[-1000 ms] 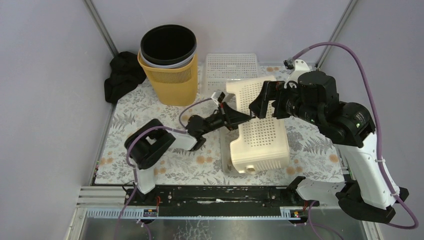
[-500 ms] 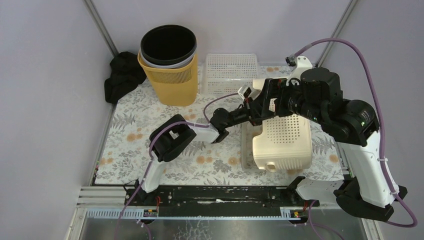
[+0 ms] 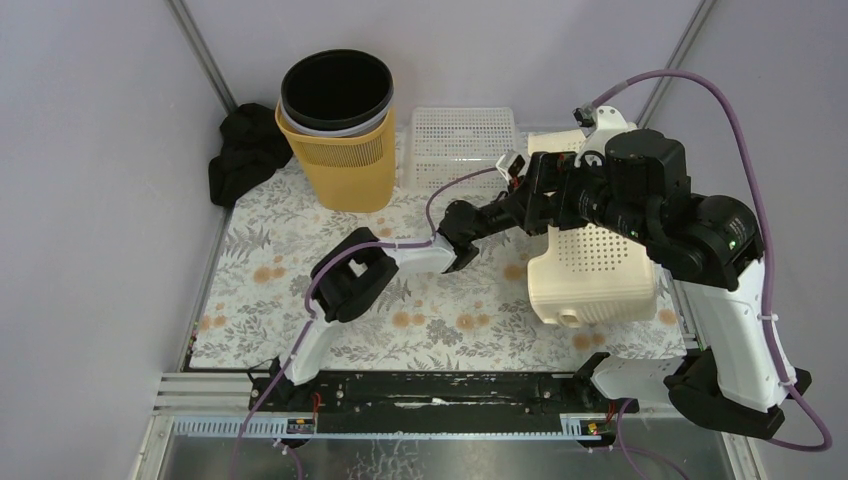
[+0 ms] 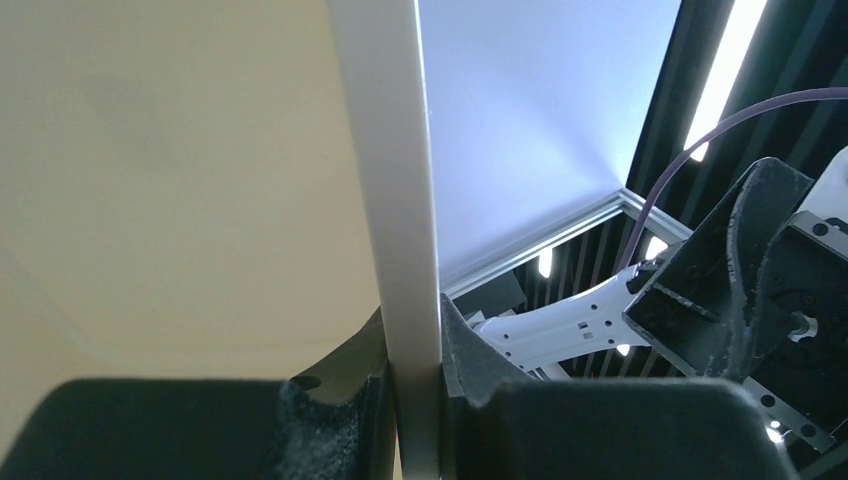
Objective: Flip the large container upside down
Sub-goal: Turn the container upside down at the center of the board.
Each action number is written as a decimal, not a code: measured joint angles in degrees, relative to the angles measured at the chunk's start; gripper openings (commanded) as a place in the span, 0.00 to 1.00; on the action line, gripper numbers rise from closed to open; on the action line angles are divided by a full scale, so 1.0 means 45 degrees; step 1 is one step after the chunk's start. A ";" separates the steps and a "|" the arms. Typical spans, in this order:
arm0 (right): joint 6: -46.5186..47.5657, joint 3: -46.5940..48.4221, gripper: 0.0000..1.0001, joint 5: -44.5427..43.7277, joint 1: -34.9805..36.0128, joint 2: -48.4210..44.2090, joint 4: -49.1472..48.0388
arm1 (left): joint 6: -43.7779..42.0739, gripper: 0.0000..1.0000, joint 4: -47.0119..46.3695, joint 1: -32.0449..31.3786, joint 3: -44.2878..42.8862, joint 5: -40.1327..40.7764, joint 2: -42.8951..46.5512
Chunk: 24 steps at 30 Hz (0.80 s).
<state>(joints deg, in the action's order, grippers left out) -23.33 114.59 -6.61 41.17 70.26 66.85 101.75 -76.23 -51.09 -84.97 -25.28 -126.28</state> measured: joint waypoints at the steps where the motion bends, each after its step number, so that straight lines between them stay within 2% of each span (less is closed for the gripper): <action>1: -0.0005 0.0000 1.00 0.0000 0.0000 -0.0015 0.0005 | 0.0010 0.06 -0.0019 -0.0010 -0.0053 0.0044 0.0000; 6: -0.0005 0.0000 0.99 0.0010 0.0000 -0.0029 0.0039 | 0.0389 0.05 -0.0617 -0.0005 0.0369 0.0505 -0.0005; 12: -0.0005 0.0000 1.00 0.0019 0.0000 -0.0029 0.0039 | 0.0573 0.05 -0.1953 0.0112 0.3065 0.1394 0.0117; 18: -0.0005 -0.0058 1.00 0.0024 0.0000 -0.0068 0.0019 | 0.0559 0.05 -0.2739 0.0792 0.5693 0.1617 0.1491; 21: -0.0005 -0.0277 0.99 0.0034 0.0000 -0.0185 0.0000 | 0.0457 0.07 -0.2919 0.1025 0.6790 0.1617 0.2030; 24: -0.0005 -0.0646 0.99 0.0049 0.0000 -0.0306 -0.0083 | 0.0413 0.15 -0.2958 0.1175 0.7630 0.1423 0.2458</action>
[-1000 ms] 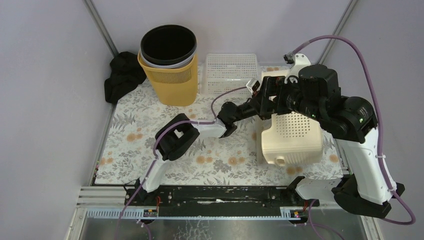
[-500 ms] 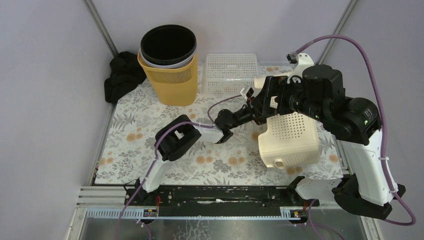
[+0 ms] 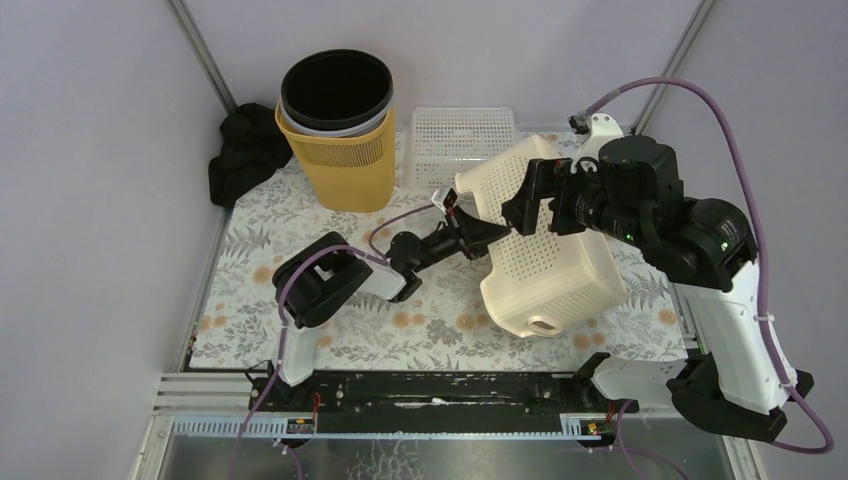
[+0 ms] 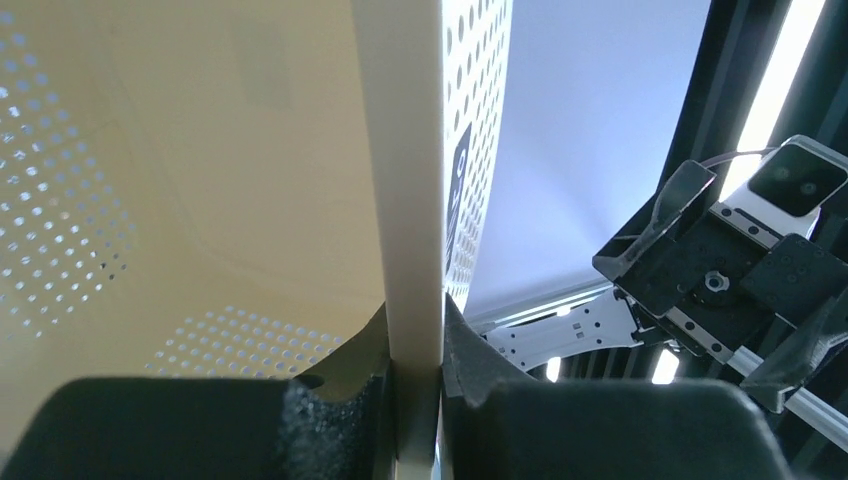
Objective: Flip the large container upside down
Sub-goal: Turn the container upside down at the center of the board.
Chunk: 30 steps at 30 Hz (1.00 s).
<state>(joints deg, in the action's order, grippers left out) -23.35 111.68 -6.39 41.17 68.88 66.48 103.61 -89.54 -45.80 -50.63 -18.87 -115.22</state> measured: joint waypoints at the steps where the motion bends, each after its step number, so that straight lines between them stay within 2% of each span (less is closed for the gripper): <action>1: 0.0000 -0.0136 1.00 0.0000 0.0000 -0.0024 -0.0024 | -0.0024 0.19 -0.0015 0.0049 0.0233 -0.0107 0.0112; 10: -0.0010 -0.1180 0.99 0.0092 0.0000 -0.0141 -0.0423 | -0.0393 0.59 0.0015 0.1030 0.2200 -0.1360 0.0534; 12: -0.0010 -0.1321 0.99 0.0126 0.0000 -0.0180 -0.0520 | -0.0583 0.63 0.0078 0.1248 0.2589 -0.1564 0.0340; 30: -0.0131 -0.2783 1.00 0.0330 0.0000 -0.0777 -0.1044 | -0.1681 0.65 0.0704 0.1802 0.3774 -0.2399 -0.0175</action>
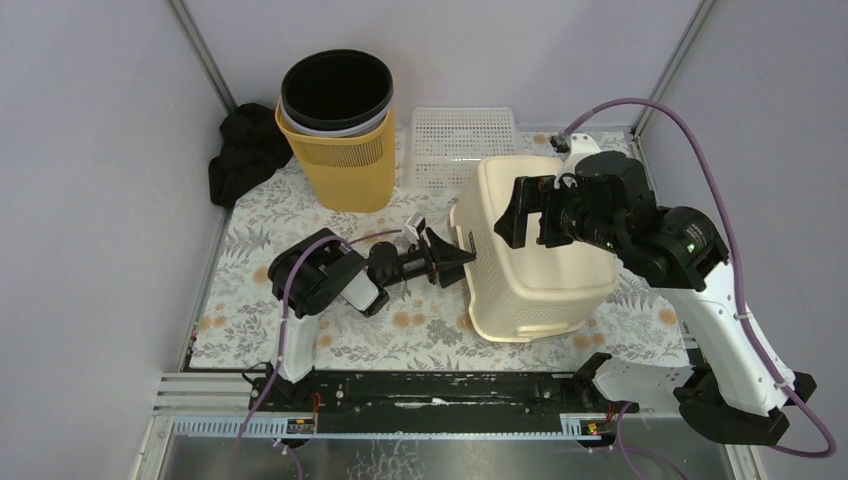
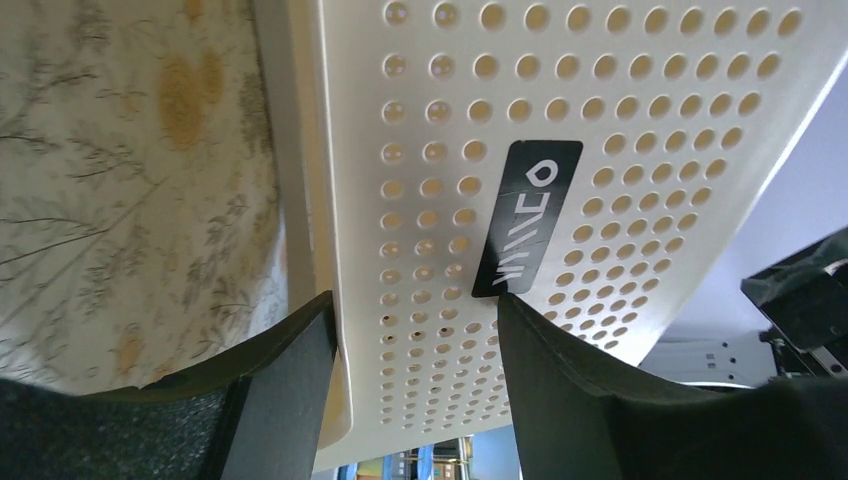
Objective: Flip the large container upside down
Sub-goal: Turn the container upside down at the center of the board, then move the container to the center of the board.
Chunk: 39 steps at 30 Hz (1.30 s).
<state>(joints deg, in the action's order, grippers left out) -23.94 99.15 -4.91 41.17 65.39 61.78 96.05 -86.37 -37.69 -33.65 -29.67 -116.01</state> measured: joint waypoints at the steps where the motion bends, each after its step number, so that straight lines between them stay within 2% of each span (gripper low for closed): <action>1: -0.0010 -0.0136 1.00 0.0000 0.0000 -0.0034 -0.0044 | -0.0131 0.65 0.0228 0.0039 0.0024 -0.0029 0.0000; 5: -0.0019 -0.0879 0.99 0.0010 0.0000 -0.0126 -0.0350 | -0.0714 0.65 0.1375 0.0233 0.0078 -0.0053 0.0131; 13: -0.0019 -0.2205 1.00 0.0010 0.0000 -0.0117 -0.0797 | -0.2424 0.66 0.5032 0.0403 -0.0024 -0.0029 0.1413; 20: -0.0024 -0.2973 1.00 0.0015 0.0000 0.0015 -0.1200 | -0.4216 0.66 0.8306 0.0350 -0.1205 0.0136 0.2540; 25: -0.0063 -0.3458 1.00 0.0117 0.0000 0.0189 -0.1345 | -0.5493 0.67 1.0734 -0.0243 -0.2438 0.0622 0.3011; 32: -0.0117 -0.3866 0.99 0.0291 0.0000 0.0306 -0.1559 | -0.6494 0.67 1.2730 -0.1486 -0.5493 0.0879 0.1656; 39: -0.0306 -0.3876 0.99 -0.0049 0.0000 0.0272 -0.1540 | -0.7096 0.66 1.4163 -0.1870 -0.8442 0.1200 -0.0199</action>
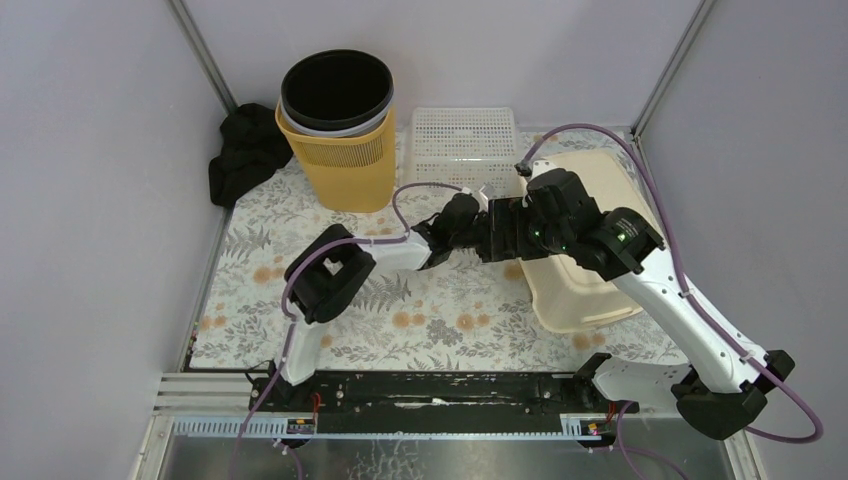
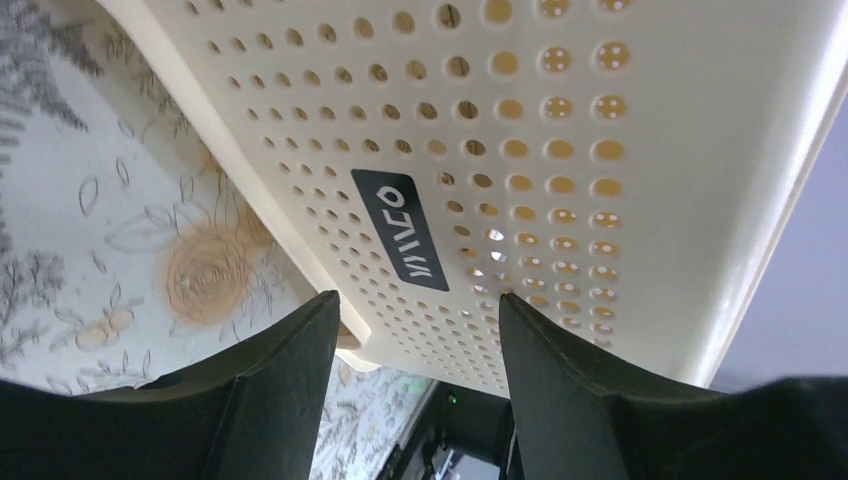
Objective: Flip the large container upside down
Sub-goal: Move the container to the center of the board.
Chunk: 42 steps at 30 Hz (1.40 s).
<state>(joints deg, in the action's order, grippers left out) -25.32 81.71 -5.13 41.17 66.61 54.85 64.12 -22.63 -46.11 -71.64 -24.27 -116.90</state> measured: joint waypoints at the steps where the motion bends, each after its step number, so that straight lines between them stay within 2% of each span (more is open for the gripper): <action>1: -0.0024 -0.0010 0.99 -0.0112 0.0000 -0.0034 0.0015 | -0.0097 0.66 0.0214 0.0005 -0.0398 0.0078 -0.0248; 7: -0.0209 -0.0073 0.99 -0.0617 -0.0189 -0.0321 0.0291 | -0.0330 0.66 0.1107 0.0005 -0.3235 0.0301 -0.2118; 17: -0.0831 -0.0112 0.99 -0.1039 -0.0865 -0.0758 0.0913 | -0.0364 0.66 0.2074 0.0126 -0.6683 0.0636 -0.4255; 27: -0.2569 -0.1574 0.99 -0.1855 -0.3609 -0.2501 0.0879 | -0.0073 0.66 0.2618 0.0704 -0.9360 0.0675 -0.5843; 29: -0.3026 -0.1651 0.99 -0.2176 -0.4012 -0.2749 0.0903 | -0.0044 0.66 0.2599 0.0874 -0.9122 0.0631 -0.5707; 34: -0.4711 -0.1676 0.99 -0.3269 -0.4269 -0.3672 0.1146 | -0.0034 0.68 0.2618 0.1190 -0.6513 0.0525 -0.3798; 42: -0.8072 -0.2438 0.98 -0.5153 -0.4318 -0.5474 0.3031 | -0.0398 0.69 0.2555 0.1355 -0.3021 0.0262 0.1200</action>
<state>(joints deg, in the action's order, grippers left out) -61.65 70.74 -28.32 21.74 41.98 68.49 62.33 -11.14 -40.01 -85.23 -23.09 -111.50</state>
